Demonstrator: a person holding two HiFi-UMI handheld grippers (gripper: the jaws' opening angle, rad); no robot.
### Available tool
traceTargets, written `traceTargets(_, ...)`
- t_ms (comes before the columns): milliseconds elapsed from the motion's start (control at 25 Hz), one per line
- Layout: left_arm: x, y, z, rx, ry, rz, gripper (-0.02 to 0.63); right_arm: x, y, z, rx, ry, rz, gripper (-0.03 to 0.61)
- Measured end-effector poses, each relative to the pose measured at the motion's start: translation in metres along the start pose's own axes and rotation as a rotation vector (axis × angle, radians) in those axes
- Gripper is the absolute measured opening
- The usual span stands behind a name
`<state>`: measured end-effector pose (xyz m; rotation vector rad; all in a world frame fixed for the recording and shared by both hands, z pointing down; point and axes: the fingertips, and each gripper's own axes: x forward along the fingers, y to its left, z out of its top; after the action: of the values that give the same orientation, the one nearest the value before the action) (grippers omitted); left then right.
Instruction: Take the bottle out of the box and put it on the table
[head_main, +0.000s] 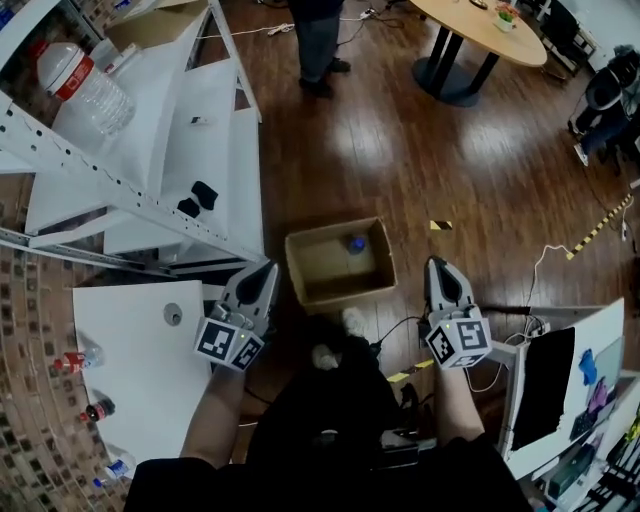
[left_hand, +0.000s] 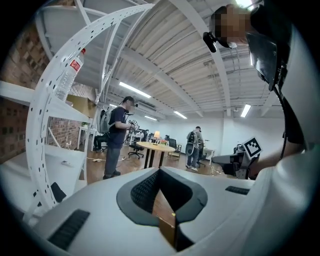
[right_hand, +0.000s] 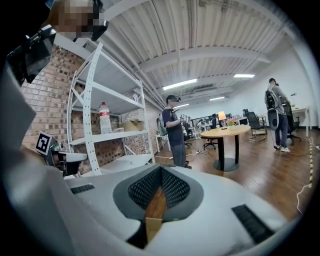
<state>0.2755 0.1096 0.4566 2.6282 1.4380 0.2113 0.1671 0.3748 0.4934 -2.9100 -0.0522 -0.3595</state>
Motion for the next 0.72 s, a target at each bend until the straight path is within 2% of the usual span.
traceTargets(320, -0.009, 0.013, -0.05, -0.08, 0.065, 0.011, 0.003, 0.015, 0.028, -0.049, -0.006, 0.106, 0.051, 0.005)
traceTargets(720, 0.033, 0.025, -0.133, -0.088, 0.12, -0.008, 0.003, 0.057, 0.008, -0.115, 0.002, 0.168, 0.085, 0.005)
